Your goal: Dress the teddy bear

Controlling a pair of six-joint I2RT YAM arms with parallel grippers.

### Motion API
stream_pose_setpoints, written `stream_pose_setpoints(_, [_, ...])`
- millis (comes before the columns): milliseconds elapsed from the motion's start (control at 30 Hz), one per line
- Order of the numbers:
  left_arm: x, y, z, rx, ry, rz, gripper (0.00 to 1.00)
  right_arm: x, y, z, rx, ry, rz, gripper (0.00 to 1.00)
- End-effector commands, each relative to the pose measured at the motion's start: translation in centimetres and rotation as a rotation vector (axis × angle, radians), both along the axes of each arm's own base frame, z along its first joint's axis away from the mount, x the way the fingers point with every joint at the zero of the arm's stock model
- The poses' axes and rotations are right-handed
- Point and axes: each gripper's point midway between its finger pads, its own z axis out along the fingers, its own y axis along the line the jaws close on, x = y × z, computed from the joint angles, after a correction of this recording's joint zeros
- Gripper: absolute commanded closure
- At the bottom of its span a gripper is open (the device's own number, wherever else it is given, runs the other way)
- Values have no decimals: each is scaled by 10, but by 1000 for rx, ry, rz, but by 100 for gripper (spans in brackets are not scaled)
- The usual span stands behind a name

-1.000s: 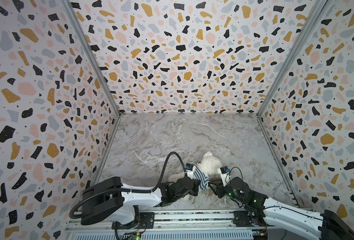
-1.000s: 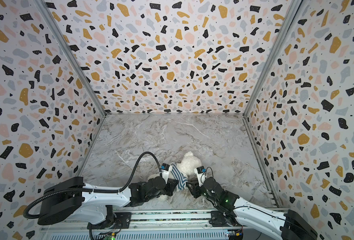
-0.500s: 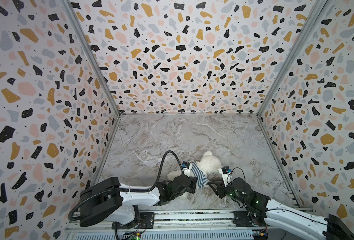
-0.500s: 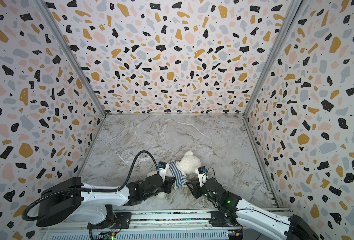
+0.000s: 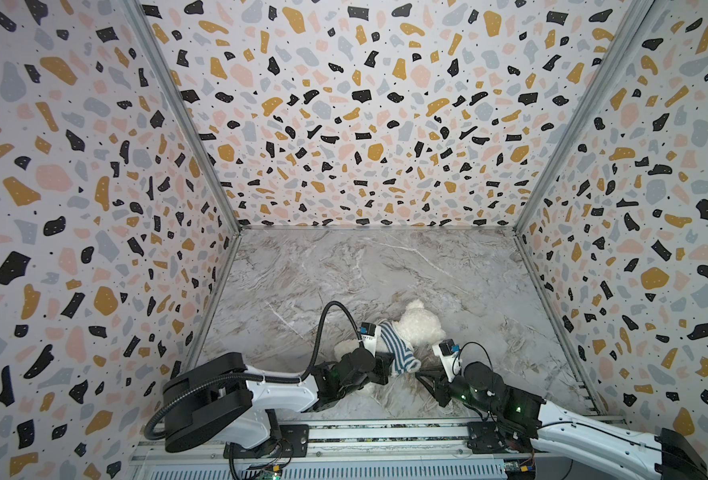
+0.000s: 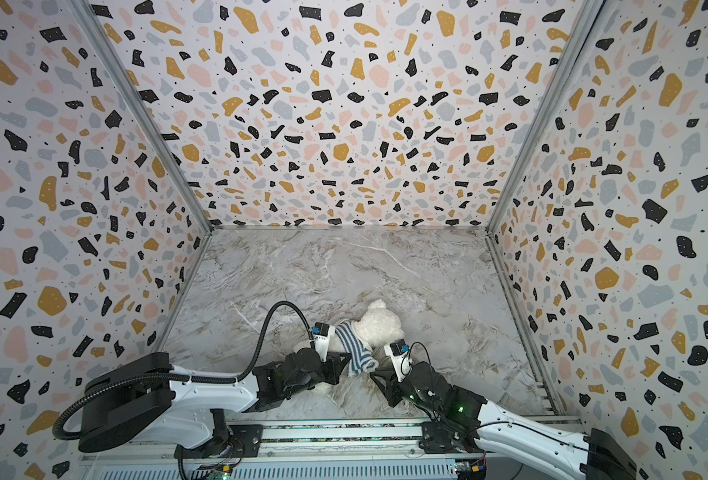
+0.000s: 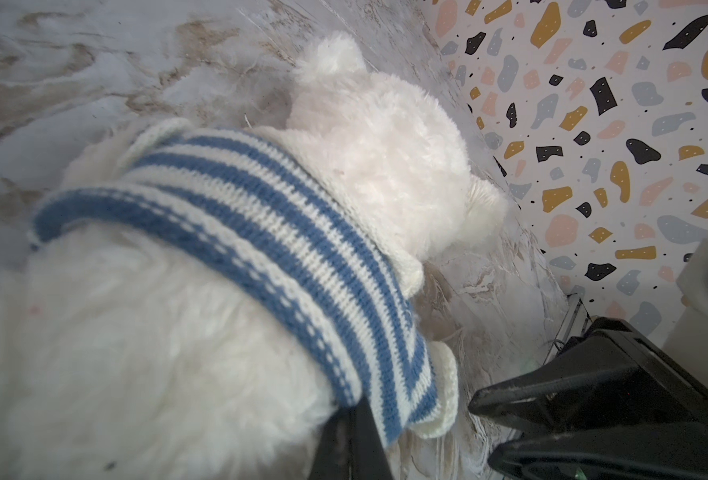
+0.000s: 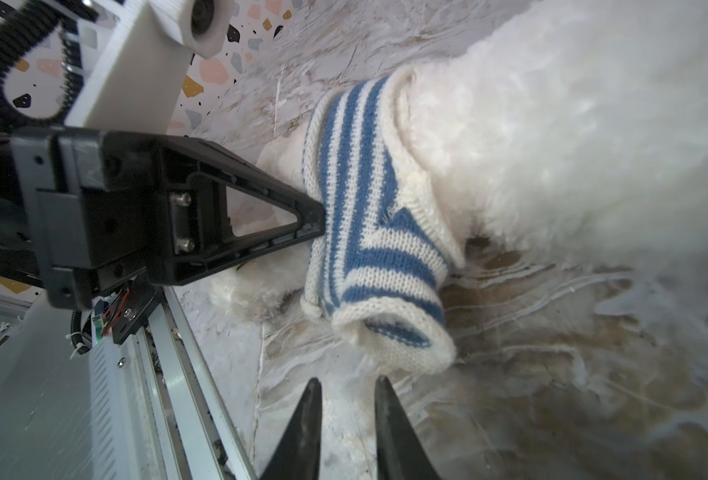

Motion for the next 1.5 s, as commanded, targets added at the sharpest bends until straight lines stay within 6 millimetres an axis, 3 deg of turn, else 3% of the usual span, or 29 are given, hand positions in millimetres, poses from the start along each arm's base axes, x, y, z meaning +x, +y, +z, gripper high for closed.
stream_pose_setpoints(0, [2, -3, 6, -45, -13, -5, 100, 3, 4, 5, 11, 6, -16, 81])
stream_pose_setpoints(200, [3, -1, 2, -37, -11, 2, 100, 1, 10, -1, 9, 28, -19, 93])
stream_pose_setpoints(467, [2, -6, 1, -53, -7, -17, 100, 1, 10, -7, 14, 44, -42, 98])
stream_pose_setpoints(767, [0, -7, 0, -72, 19, -14, 100, 9, -1, -17, -13, 66, -131, 100])
stream_pose_setpoints(933, [0, -8, 0, -75, 21, -16, 100, 18, 0, -6, 20, 35, -165, 100])
stream_pose_setpoints(1467, [-3, -12, -3, -94, 37, -34, 100, 40, 7, -2, 36, 26, -172, 100])
